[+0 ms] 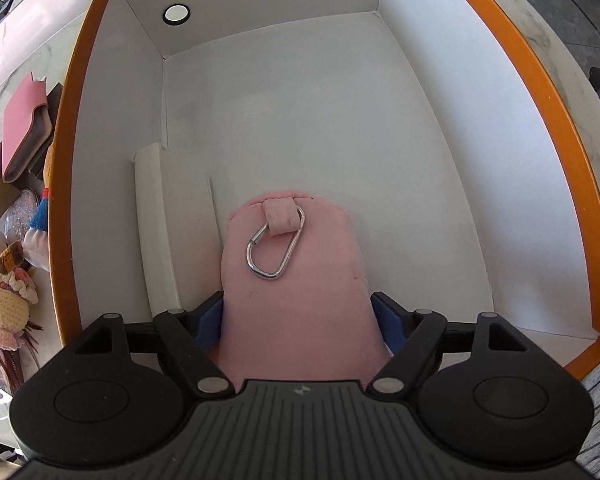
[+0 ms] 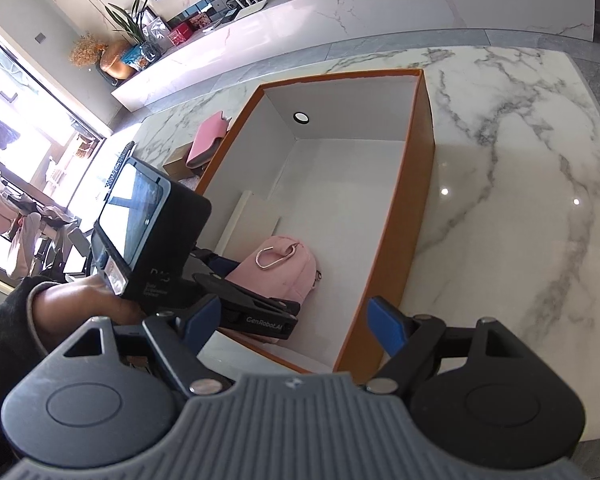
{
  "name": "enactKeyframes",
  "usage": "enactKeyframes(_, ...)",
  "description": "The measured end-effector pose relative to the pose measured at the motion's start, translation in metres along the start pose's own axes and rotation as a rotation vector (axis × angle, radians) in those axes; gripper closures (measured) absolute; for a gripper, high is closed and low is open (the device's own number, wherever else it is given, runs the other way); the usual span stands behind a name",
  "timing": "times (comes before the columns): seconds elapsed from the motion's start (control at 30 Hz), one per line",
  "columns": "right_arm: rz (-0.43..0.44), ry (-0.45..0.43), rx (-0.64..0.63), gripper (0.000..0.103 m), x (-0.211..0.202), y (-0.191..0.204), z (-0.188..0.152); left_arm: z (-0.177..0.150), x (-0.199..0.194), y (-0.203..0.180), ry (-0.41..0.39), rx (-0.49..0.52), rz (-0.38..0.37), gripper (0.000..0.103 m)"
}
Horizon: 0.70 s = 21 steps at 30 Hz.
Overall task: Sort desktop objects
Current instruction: 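Carry the pink pouch with the left tool and lower it into the box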
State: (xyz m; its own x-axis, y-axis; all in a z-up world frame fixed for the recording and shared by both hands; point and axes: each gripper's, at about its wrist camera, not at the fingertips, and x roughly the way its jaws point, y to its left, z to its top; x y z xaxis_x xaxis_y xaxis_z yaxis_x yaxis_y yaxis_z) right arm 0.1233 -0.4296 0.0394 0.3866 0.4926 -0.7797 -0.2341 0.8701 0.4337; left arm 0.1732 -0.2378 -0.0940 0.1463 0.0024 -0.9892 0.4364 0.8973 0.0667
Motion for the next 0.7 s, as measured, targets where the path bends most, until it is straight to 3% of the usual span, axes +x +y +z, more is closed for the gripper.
enactKeyframes(0.27,-0.015,0.047,0.002,0.020,0.007,-0.001,-0.006,-0.007,-0.017,0.011,0.003,-0.049,-0.030,0.013)
enactKeyframes(0.43,-0.019,0.055,0.024,0.020,0.010,-0.005,-0.009,-0.014,-0.021,0.018,-0.042,-0.055,-0.054,0.012)
enactKeyframes(0.57,-0.019,0.047,0.034,0.020,0.009,-0.006,-0.009,-0.011,-0.002,0.010,0.005,0.025,0.005,0.011)
enactKeyframes(0.7,-0.019,0.046,0.030,0.020,0.007,-0.005,-0.011,-0.018,-0.001,0.004,-0.028,0.026,0.054,0.011)
